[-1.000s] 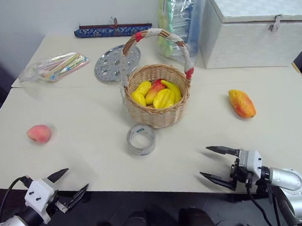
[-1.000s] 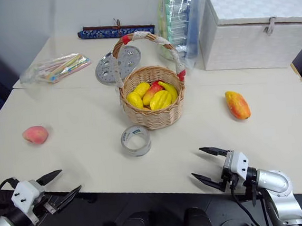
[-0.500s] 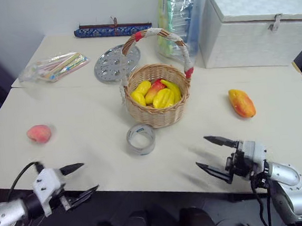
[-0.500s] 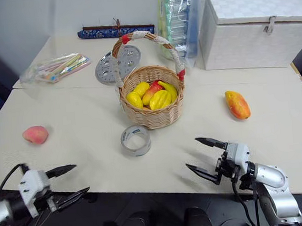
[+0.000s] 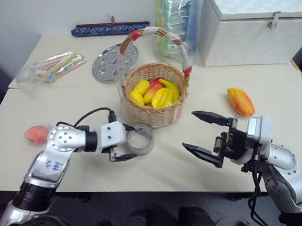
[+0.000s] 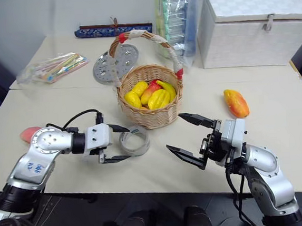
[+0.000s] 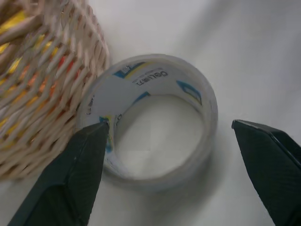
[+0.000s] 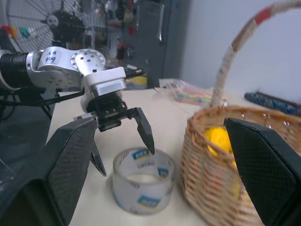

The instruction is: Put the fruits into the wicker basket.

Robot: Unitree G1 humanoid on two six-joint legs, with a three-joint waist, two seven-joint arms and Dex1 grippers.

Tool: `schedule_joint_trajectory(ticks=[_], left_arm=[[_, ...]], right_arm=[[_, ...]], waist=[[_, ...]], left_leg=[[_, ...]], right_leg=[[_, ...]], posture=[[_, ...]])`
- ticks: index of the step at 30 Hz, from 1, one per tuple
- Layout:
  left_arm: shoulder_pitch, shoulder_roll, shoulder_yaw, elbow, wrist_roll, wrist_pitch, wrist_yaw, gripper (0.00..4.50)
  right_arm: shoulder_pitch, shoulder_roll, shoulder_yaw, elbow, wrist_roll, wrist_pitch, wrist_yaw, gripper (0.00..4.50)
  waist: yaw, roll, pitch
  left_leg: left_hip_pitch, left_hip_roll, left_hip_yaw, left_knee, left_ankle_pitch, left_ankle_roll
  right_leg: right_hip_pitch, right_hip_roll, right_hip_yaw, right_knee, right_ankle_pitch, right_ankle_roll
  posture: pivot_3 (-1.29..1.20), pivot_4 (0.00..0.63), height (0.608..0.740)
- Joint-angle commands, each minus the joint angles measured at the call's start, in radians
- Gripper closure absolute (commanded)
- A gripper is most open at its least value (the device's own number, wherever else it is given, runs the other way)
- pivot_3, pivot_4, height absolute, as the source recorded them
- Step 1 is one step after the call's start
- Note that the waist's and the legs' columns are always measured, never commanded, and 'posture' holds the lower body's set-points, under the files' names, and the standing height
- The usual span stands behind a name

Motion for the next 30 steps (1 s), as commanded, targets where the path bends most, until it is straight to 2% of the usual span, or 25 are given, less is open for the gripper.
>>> schedule_joint_trajectory(ticks=[1, 8, 11, 15, 18, 20, 21, 22, 24, 26, 28, 30], left_arm=[[0.003, 0.031, -0.033, -0.022, 0.018, -0.013, -0.067, 1.17], [0.014, 0.035, -0.004, -0.016, 0.018, -0.008, -0.07, 3.26], [0.058, 0.066, 0.119, -0.07, -0.114, 0.128, -0.081, 4.15], [0.204, 0.114, 0.478, -0.21, -0.452, 0.401, -0.082, 4.19], [0.311, 0.107, 0.792, -0.219, -0.611, 0.578, 0.007, 4.19], [0.346, 0.086, 0.941, -0.192, -0.651, 0.617, 0.084, 4.19], [0.372, 0.088, 1.033, -0.141, -0.621, 0.622, 0.136, 4.19], [0.395, 0.101, 1.149, -0.031, -0.566, 0.601, 0.207, 4.19], [0.424, 0.127, 1.294, 0.153, -0.487, 0.545, 0.319, 4.19], [0.451, 0.159, 1.319, 0.292, -0.422, 0.477, 0.373, 4.19], [0.473, 0.191, 1.285, 0.395, -0.367, 0.429, 0.389, 4.19], [0.428, 0.21, 1.235, 0.52, -0.339, 0.384, 0.424, 4.19]], right_arm=[[0.01, 0.004, -0.021, -0.039, 0.002, -0.009, -0.011, 0.0], [0.008, 0.011, -0.018, 0.011, -0.012, -0.032, 0.015, 0.0], [-0.017, 0.016, -0.004, 0.032, -0.008, -0.03, 0.04, 0.0], [-0.084, 0.045, 0.008, 0.047, 0.018, -0.038, 0.069, 0.0], [-0.159, 0.084, 0.014, 0.028, 0.047, -0.016, 0.042, 0.0], [-0.193, 0.094, 0.026, 0.014, 0.053, 0.01, 0.03, 0.0], [-0.217, 0.108, 0.031, 0.01, 0.054, 0.016, 0.013, 0.0], [-0.243, 0.121, 0.039, 0.007, 0.055, 0.023, -0.003, 0.0], [-0.276, 0.142, 0.045, 0.007, 0.053, 0.031, -0.023, 0.0], [-0.29, 0.156, 0.045, 0.012, 0.046, 0.025, -0.029, 0.0], [-0.298, 0.163, 0.046, 0.02, 0.039, 0.015, -0.026, 0.0], [-0.307, 0.165, 0.052, 0.03, 0.036, 0.015, -0.011, 0.0]], waist=[[-0.005, -0.001, 0.0], [0.003, -0.002, 0.001], [0.0, -0.003, 0.002], [-0.016, -0.007, 0.004], [-0.024, -0.007, 0.004], [-0.024, -0.007, 0.004], [-0.021, -0.007, 0.004], [-0.02, -0.007, 0.004], [-0.023, -0.007, 0.004], [-0.021, -0.008, 0.004], [-0.016, -0.009, 0.004], [-0.002, -0.01, 0.003]], left_leg=[[0.0, 0.0, 0.002, 0.0, 0.0, 0.0], [0.0, 0.003, 0.005, 0.004, 0.001, -0.001], [0.0, 0.003, 0.006, 0.004, 0.0, -0.001], [-0.001, 0.007, 0.007, 0.004, 0.0, -0.002], [-0.001, 0.007, 0.007, 0.004, 0.0, -0.002], [0.001, 0.007, 0.007, 0.004, -0.001, -0.002], [0.001, 0.007, 0.007, 0.004, -0.001, -0.003], [0.001, 0.007, 0.006, 0.005, -0.001, -0.003], [0.002, 0.007, 0.007, 0.005, -0.001, -0.003], [0.002, 0.007, 0.007, 0.004, -0.002, -0.004], [0.001, 0.007, 0.008, 0.004, -0.003, -0.003], [0.001, 0.006, 0.008, 0.004, -0.004, -0.002]], right_leg=[[-0.002, 0.0, 0.001, 0.001, 0.0, 0.0], [-0.005, 0.0, 0.013, 0.004, 0.0, 0.0], [-0.007, 0.0, 0.019, 0.004, 0.0, 0.0], [-0.009, 0.0, 0.02, 0.008, 0.0, 0.0], [-0.009, 0.0, 0.02, 0.008, 0.0, -0.001], [-0.009, 0.0, 0.021, 0.007, 0.0, -0.001], [-0.009, 0.0, 0.021, 0.007, 0.0, -0.001], [-0.009, 0.0, 0.021, 0.007, 0.0, -0.001], [-0.01, 0.0, 0.022, 0.008, 0.0, -0.001], [-0.011, 0.001, 0.022, 0.008, 0.0, -0.001], [-0.011, 0.001, 0.022, 0.008, 0.0, -0.001], [-0.011, -0.001, 0.023, 0.007, 0.0, -0.001]], posture=[[0.0, 0.15, 0.74], [0.0, 0.15, 0.74], [0.0, 0.15, 0.74], [0.0, 0.15, 0.74], [0.0, 0.15, 0.74], [0.0, 0.15, 0.74], [0.0, 0.15, 0.74], [0.0, 0.15, 0.74], [0.0, 0.15, 0.74], [0.0, 0.15, 0.74], [0.0, 0.15, 0.74], [0.0, 0.15, 0.74]])
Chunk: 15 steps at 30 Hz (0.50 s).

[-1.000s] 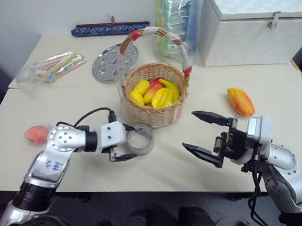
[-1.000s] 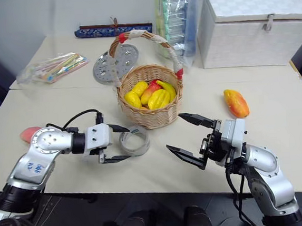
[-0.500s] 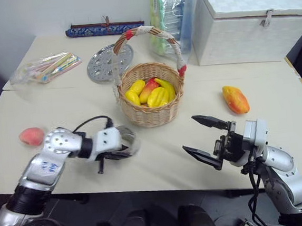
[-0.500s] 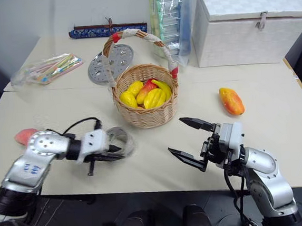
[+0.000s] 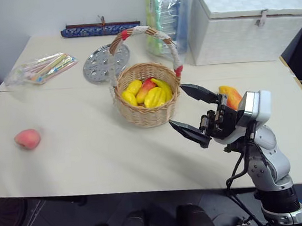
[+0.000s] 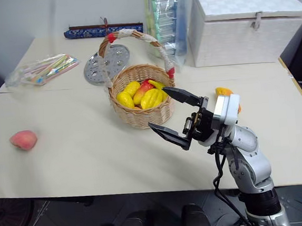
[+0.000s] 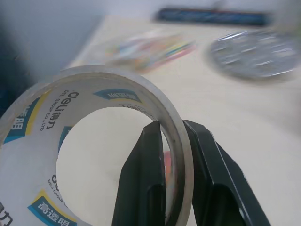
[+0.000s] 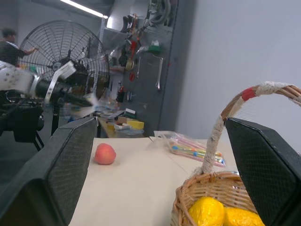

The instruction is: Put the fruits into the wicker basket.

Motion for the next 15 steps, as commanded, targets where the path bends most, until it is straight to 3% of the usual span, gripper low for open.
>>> schedule_joint_trajectory(ticks=[1, 5, 9, 15], left_arm=[[-0.076, 0.038, -0.069, 0.188, 0.054, -0.108, 0.044, 4.19], [-0.182, 0.065, -0.197, 0.439, 0.124, -0.229, 0.054, 4.19], [-0.255, 0.094, -0.236, 0.607, 0.122, -0.289, 0.046, 4.19], [-0.284, 0.132, -0.27, 0.644, 0.108, -0.317, -0.018, 2.25]], right_arm=[[-0.018, 0.002, 0.013, -0.01, 0.002, -0.014, 0.027, 0.0], [-0.024, -0.002, 0.043, 0.013, -0.037, -0.045, 0.075, 0.0], [-0.014, -0.001, 0.025, 0.027, -0.059, -0.059, 0.061, 0.0], [-0.004, -0.013, 0.015, 0.01, -0.069, -0.045, 0.05, 0.0]], waist=[[0.017, -0.001, -0.001], [0.018, -0.009, -0.005], [-0.001, -0.015, -0.008], [-0.021, -0.016, -0.008]], left_leg=[[0.0, -0.001, 0.0, 0.0, -0.001, 0.001], [0.0, -0.001, 0.0, 0.0, -0.002, 0.0], [-0.002, 0.0, 0.001, 0.0, -0.004, -0.001], [-0.004, 0.002, 0.013, -0.001, -0.004, 0.0]], right_leg=[[0.0, -0.001, 0.001, -0.001, 0.0, 0.0], [0.0, -0.001, 0.001, -0.002, 0.0, 0.0], [-0.004, 0.0, 0.002, 0.002, 0.0, 0.0], [-0.013, -0.001, -0.001, 0.008, 0.0, 0.0]], posture=[[0.0, 0.15, 0.74], [0.0, 0.15, 0.74], [0.0, 0.15, 0.74], [0.0, 0.15, 0.74]])
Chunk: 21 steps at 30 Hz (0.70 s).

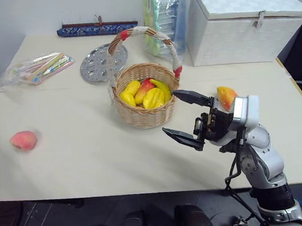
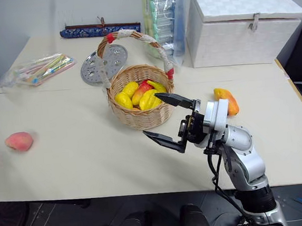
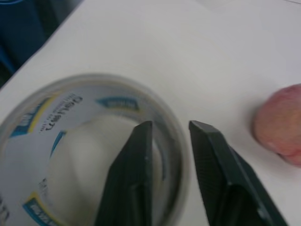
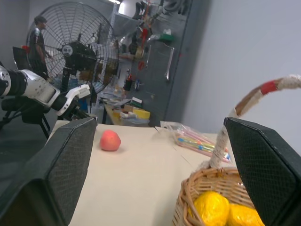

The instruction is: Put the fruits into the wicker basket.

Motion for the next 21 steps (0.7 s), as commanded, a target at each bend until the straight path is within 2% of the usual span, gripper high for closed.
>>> schedule_joint_trajectory(ticks=[1, 3, 7, 10, 17, 21], left_arm=[[-0.019, 0.058, 0.029, 0.01, -0.015, -0.073, 0.011, 1.94], [-0.019, 0.093, 0.04, -0.032, -0.04, -0.101, -0.077, 1.36], [-0.008, 0.165, -0.02, -0.121, -0.06, -0.069, -0.267, 1.36], [-0.059, 0.196, -0.128, -0.12, -0.028, -0.049, -0.337, 1.36], [-0.23, 0.124, -0.39, 0.035, 0.145, -0.104, -0.266, 1.36], [-0.253, 0.124, -0.451, 0.07, 0.183, -0.088, -0.278, 1.36]], right_arm=[[0.004, -0.013, -0.023, -0.039, 0.007, -0.004, -0.016, 0.0], [0.009, -0.021, -0.024, -0.052, 0.014, 0.01, -0.023, 0.0], [0.008, -0.031, -0.013, -0.054, 0.03, 0.029, -0.015, 0.0], [0.003, -0.03, -0.007, -0.035, 0.03, 0.031, 0.001, 0.0], [0.018, -0.018, -0.006, 0.019, 0.012, -0.01, 0.045, 0.0], [0.045, -0.022, -0.017, 0.016, 0.01, -0.026, 0.05, 0.0]], waist=[[-0.006, -0.001, 0.0], [-0.011, -0.003, 0.001], [-0.015, -0.004, 0.001], [-0.015, -0.001, 0.003], [-0.014, 0.0, 0.004], [-0.019, -0.004, 0.003]], left_leg=[[0.0, 0.001, 0.0, 0.001, 0.0, 0.0], [0.0, 0.002, 0.0, 0.002, 0.0, 0.0], [0.0, 0.004, 0.001, 0.006, -0.001, -0.001], [0.0, 0.004, 0.001, 0.006, -0.002, -0.001], [0.0, 0.004, 0.003, 0.007, -0.002, 0.001], [0.0, 0.006, 0.009, 0.008, -0.003, 0.001]], right_leg=[[0.0, 0.0, -0.001, 0.001, 0.0, 0.0], [0.0, 0.0, -0.001, 0.002, 0.0, 0.0], [0.0, 0.001, 0.0, 0.003, 0.001, -0.001], [0.0, 0.001, 0.001, 0.002, 0.001, -0.002], [-0.001, 0.001, 0.001, 0.006, 0.001, -0.002], [-0.004, 0.001, -0.001, 0.008, 0.001, -0.002]], posture=[[0.0, 0.15, 0.74], [0.0, 0.15, 0.74], [0.0, 0.15, 0.74], [0.0, 0.15, 0.74], [0.0, 0.15, 0.74], [0.0, 0.15, 0.74]])
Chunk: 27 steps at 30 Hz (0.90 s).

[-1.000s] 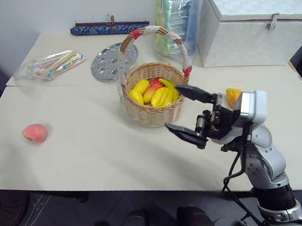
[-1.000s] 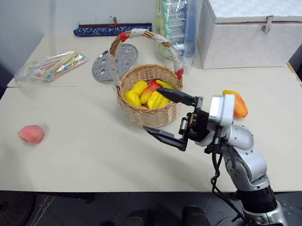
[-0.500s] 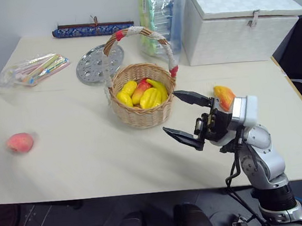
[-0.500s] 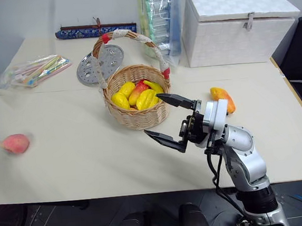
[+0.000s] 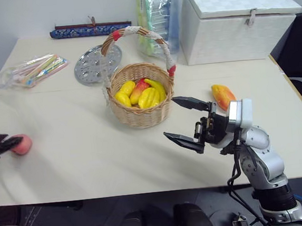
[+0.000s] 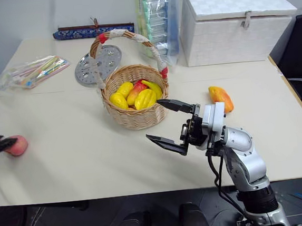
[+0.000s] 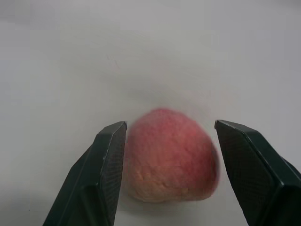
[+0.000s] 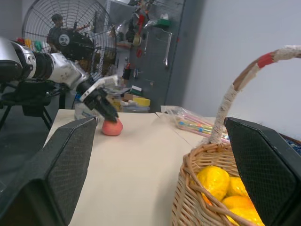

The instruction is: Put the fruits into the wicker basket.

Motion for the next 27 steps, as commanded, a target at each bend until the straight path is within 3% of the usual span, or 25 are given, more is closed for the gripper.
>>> schedule_joint_trajectory(ticks=[1, 4, 10, 15, 22, 25, 27], left_arm=[[-0.009, 0.028, -0.027, 0.01, 0.026, 0.009, -0.028, 1.36], [-0.019, 0.022, -0.033, 0.01, 0.023, 0.018, -0.041, 1.36], [0.013, 0.026, -0.026, -0.038, 0.001, 0.045, -0.102, 2.45], [0.055, 0.035, 0.026, -0.129, -0.059, 0.095, -0.161, 2.5], [0.065, -0.021, 0.185, -0.499, -0.326, 0.255, -0.273, 2.5], [0.063, -0.065, 0.128, -0.82, -0.457, 0.357, -0.295, 2.5], [-0.015, -0.171, 0.037, -0.961, -0.496, 0.377, -0.228, 2.5]], right_arm=[[0.024, -0.002, -0.02, -0.028, 0.004, -0.035, 0.007, 0.0], [0.044, -0.003, -0.023, -0.025, 0.003, -0.051, 0.016, 0.0], [0.081, -0.001, -0.03, 0.018, -0.002, -0.112, 0.055, 0.0], [0.1, 0.0, -0.041, 0.078, -0.002, -0.179, 0.103, 0.0], [0.131, 0.002, -0.06, 0.147, 0.0, -0.261, 0.16, 0.0], [0.171, -0.008, -0.101, 0.167, -0.005, -0.301, 0.157, 0.0], [0.197, -0.016, -0.147, 0.193, -0.003, -0.327, 0.147, 0.0]], waist=[[0.001, 0.0, 0.0], [0.004, 0.0, 0.0], [0.006, 0.001, 0.0], [0.005, 0.001, 0.0], [0.009, 0.0, 0.001], [0.015, 0.0, 0.001], [0.024, 0.002, 0.001]], left_leg=[[0.001, 0.0, 0.002, 0.0, 0.0, 0.0], [0.002, 0.0, 0.004, 0.001, -0.001, 0.001], [0.002, 0.0, 0.004, 0.001, -0.001, 0.001], [0.003, 0.0, 0.004, 0.001, -0.001, 0.001], [0.002, 0.001, 0.003, 0.002, -0.002, 0.001], [0.002, 0.001, 0.002, 0.002, -0.002, 0.001], [0.002, 0.001, 0.002, 0.003, -0.002, 0.001]], right_leg=[[0.0, 0.0, 0.0, 0.0, 0.0, 0.0], [0.0, -0.001, 0.0, 0.001, 0.0, 0.0], [0.001, -0.001, 0.001, 0.001, 0.0, 0.0], [0.001, -0.001, 0.002, 0.001, 0.0, 0.0], [0.002, -0.001, 0.002, -0.001, 0.0, -0.001], [0.003, -0.001, 0.002, -0.001, 0.0, -0.001], [0.004, -0.001, 0.003, -0.004, 0.001, -0.001]], posture=[[0.0, 0.15, 0.74], [0.0, 0.15, 0.74], [0.0, 0.15, 0.74], [0.0, 0.15, 0.74], [0.0, 0.15, 0.74], [0.0, 0.15, 0.74], [0.0, 0.15, 0.74]])
